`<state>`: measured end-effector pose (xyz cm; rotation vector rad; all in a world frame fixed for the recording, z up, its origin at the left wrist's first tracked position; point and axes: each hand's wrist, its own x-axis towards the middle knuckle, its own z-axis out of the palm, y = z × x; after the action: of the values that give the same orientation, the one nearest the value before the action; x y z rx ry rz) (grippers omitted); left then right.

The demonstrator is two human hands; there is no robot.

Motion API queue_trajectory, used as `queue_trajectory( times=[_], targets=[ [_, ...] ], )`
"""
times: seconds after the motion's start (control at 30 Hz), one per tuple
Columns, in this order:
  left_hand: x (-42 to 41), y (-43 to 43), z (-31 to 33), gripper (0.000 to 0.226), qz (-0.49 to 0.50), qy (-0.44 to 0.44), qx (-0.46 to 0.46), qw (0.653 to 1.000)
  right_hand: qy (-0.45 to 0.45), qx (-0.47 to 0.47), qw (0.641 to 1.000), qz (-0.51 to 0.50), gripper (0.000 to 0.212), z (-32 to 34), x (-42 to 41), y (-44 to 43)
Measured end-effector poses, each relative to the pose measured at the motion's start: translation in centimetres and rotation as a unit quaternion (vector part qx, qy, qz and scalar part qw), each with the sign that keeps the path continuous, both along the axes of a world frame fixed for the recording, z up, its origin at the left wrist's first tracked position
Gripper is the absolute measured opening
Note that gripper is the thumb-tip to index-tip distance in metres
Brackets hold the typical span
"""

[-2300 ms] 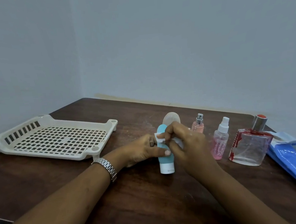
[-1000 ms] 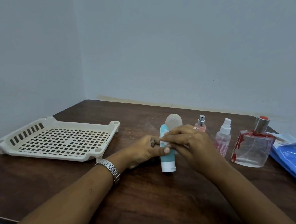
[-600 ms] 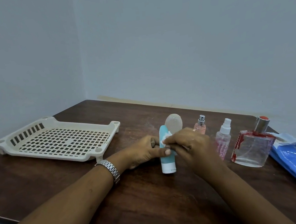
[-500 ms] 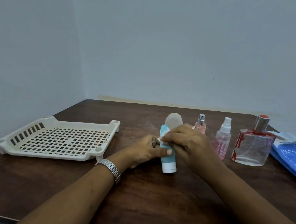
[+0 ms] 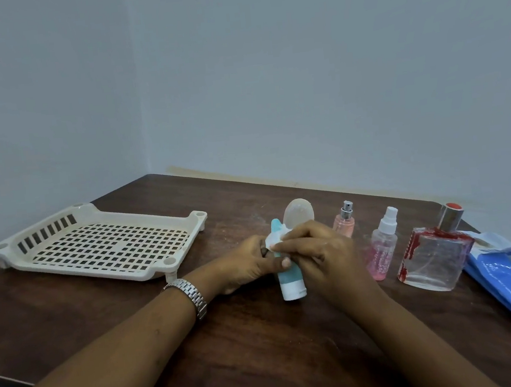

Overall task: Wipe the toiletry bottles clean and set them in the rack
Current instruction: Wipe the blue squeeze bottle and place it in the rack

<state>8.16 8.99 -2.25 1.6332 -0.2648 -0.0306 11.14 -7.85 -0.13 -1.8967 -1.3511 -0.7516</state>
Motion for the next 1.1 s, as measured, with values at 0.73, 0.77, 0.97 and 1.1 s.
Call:
queue_trajectory(
  times=[0.73, 0.77, 0.97, 1.1],
  targets=[
    [0.8, 0.4, -0.6, 0.095, -0.014, -0.011, -0.019, 1.000, 0.279, -0.231, 0.931, 0.041, 0.022, 1.5, 0.2, -2.1],
    [0.9, 0.5, -0.7, 0.103, -0.007, -0.015, -0.013, 1.000, 0.260, -0.244, 0.933, 0.034, 0.023, 1.1, 0.3, -1.9],
    [0.9, 0.4, -0.5, 0.085, -0.004, -0.018, -0.031, 0.999, 0.207, -0.068, 0.976, 0.009, 0.020, 0.9, 1.3, -2.2],
    [0.7, 0.4, -0.4, 0.084, -0.017, -0.012, -0.022, 1.000, 0.178, 0.055, 0.983, -0.004, 0.017, 0.7, 1.3, -1.7]
  ],
)
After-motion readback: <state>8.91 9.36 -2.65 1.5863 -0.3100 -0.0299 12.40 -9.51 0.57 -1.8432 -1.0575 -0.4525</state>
